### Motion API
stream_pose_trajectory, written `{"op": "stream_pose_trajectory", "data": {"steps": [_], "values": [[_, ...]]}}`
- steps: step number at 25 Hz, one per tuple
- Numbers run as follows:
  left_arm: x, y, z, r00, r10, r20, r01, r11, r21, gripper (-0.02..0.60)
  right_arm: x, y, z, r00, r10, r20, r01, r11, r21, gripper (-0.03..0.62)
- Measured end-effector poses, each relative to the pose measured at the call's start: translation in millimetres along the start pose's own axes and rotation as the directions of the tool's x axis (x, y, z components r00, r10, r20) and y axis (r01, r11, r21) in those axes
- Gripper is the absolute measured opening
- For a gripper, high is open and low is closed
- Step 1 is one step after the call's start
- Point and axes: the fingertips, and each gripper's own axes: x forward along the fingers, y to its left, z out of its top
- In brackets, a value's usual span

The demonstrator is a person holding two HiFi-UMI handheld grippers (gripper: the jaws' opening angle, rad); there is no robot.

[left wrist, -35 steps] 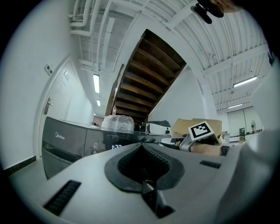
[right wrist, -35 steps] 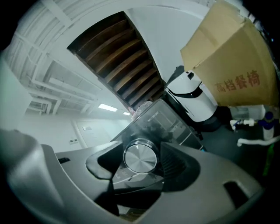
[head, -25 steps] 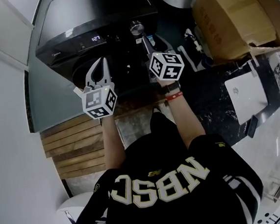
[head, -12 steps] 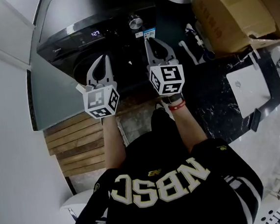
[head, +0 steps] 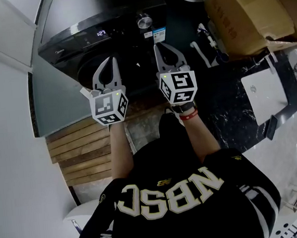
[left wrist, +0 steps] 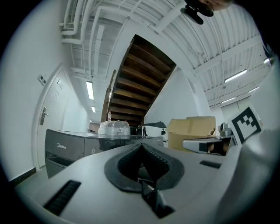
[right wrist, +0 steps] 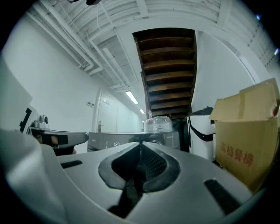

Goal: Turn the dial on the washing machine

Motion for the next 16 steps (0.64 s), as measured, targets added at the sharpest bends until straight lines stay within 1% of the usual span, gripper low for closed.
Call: {"op": "stream_pose_trajectory", "data": {"steps": [11, 16], "values": [[18.4, 12.1, -15.9, 0.999, 0.039, -0.015, -0.038, 0.999, 0.026, 0.015, 27.2, -11.1, -14.8, 0.999, 0.018, -0.037, -0.018, 1.0, 0.001, 0.023], [32.2, 20.4, -29.9, 0.998, 0.053, -0.039, -0.051, 0.998, 0.033, 0.015, 45.7, -18.0, -25.9, 0.998, 0.019, -0.06, -0.021, 1.0, -0.023, 0.023]]}}
